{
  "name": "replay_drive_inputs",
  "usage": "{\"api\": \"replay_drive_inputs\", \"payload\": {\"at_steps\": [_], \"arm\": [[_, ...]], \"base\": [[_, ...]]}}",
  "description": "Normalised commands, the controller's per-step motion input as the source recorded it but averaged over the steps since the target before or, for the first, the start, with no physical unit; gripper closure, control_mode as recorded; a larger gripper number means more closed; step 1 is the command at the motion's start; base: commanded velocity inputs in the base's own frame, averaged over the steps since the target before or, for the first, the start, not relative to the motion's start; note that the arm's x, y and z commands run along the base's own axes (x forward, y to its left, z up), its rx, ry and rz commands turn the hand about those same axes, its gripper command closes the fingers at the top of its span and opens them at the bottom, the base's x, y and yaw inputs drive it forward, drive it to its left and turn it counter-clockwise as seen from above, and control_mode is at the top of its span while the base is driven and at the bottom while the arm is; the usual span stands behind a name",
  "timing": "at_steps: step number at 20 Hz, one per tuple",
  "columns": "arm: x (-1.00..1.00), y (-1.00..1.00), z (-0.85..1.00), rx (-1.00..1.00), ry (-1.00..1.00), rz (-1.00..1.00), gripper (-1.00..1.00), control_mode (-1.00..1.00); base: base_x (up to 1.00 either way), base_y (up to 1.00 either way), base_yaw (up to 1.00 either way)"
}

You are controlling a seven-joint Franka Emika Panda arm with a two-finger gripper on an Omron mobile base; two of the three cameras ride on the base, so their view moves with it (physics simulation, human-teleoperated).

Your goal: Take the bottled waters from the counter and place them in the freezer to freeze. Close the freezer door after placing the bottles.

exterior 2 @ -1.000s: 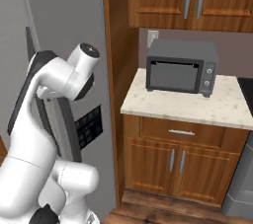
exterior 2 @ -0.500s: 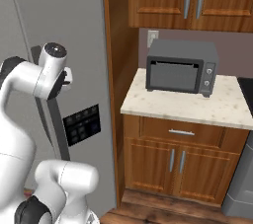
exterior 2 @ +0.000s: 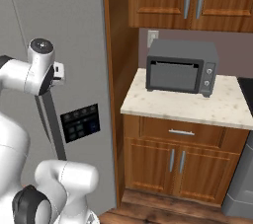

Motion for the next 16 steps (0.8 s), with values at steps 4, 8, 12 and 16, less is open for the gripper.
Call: {"api": "replay_drive_inputs", "payload": {"at_steps": [4,8,12,16], "arm": [[0.00,-0.18,0.38,0.01,0.09,0.00,-1.00,-1.00],[0.00,-0.15,0.13,0.00,0.04,0.00,-1.00,-1.00],[0.00,-0.12,-0.09,-0.05,0.00,-0.03,-1.00,-1.00],[0.01,0.00,-0.23,-0.04,-0.01,-0.02,-1.00,-1.00]], "base": [[0.00,0.00,0.00],[0.00,0.00,0.00],[0.00,0.00,0.00],[0.00,0.00,0.00]]}}
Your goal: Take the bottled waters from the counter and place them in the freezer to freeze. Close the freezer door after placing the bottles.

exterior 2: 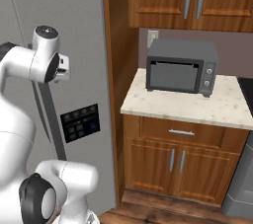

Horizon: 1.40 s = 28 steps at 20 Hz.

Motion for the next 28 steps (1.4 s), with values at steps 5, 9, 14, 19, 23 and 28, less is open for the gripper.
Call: {"api": "replay_drive_inputs", "payload": {"at_steps": [5,9,14,19,23,28], "arm": [[0.03,0.00,-0.19,-0.06,-0.08,-0.01,-1.00,-1.00],[0.18,0.00,-0.23,-0.05,-0.10,-0.01,-1.00,-1.00],[0.32,0.00,-0.20,-0.05,-0.11,-0.02,-1.00,-1.00],[0.33,0.01,-0.08,-0.05,-0.09,-0.04,-1.00,-1.00],[0.29,0.01,-0.01,-0.04,-0.08,-0.04,-1.00,-1.00],[0.29,0.00,0.00,-0.03,-0.08,-0.05,-1.00,-1.00]], "base": [[0.00,0.00,0.00],[0.00,0.00,0.00],[0.00,0.00,0.00],[0.00,0.00,0.00],[0.00,0.00,0.00],[0.00,0.00,0.00]]}}
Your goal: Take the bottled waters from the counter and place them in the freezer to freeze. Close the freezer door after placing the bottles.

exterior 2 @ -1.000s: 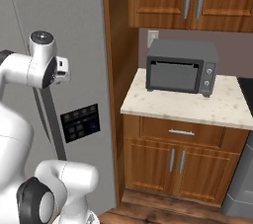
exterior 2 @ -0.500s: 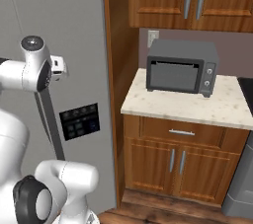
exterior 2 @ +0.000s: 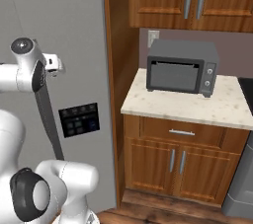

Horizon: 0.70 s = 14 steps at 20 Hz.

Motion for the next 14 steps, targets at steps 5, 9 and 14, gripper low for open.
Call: {"api": "replay_drive_inputs", "payload": {"at_steps": [5,9,14], "arm": [[0.41,0.00,0.00,0.00,0.00,-0.05,-1.00,-1.00],[0.56,0.00,0.00,0.00,0.00,-0.06,-1.00,-1.00],[0.61,0.00,0.00,0.00,0.00,-0.07,-1.00,-1.00]], "base": [[0.00,0.00,0.00],[0.00,0.00,0.00],[0.00,0.00,0.00]]}}
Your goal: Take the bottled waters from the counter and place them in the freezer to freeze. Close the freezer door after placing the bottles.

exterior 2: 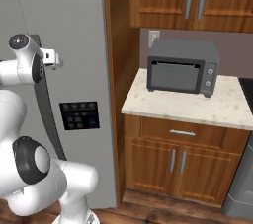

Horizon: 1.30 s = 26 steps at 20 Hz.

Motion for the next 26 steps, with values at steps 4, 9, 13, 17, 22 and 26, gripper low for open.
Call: {"api": "replay_drive_inputs", "payload": {"at_steps": [4,9,13,17,22,26], "arm": [[0.65,0.00,0.00,0.00,0.00,-0.08,-1.00,-1.00],[0.67,0.00,0.00,0.00,0.00,-0.09,-1.00,-1.00],[0.59,0.00,0.00,0.00,0.00,-0.08,-1.00,-1.00],[0.56,0.00,0.00,0.00,0.00,-0.07,-1.00,-1.00],[0.58,0.00,0.00,0.00,0.00,-0.05,-1.00,-1.00],[0.63,0.00,0.00,0.00,0.00,-0.04,-1.00,-1.00]], "base": [[0.00,0.00,0.00],[0.00,0.00,0.00],[0.00,0.00,0.00],[0.00,0.00,0.00],[0.00,0.00,0.00],[0.00,0.00,0.00]]}}
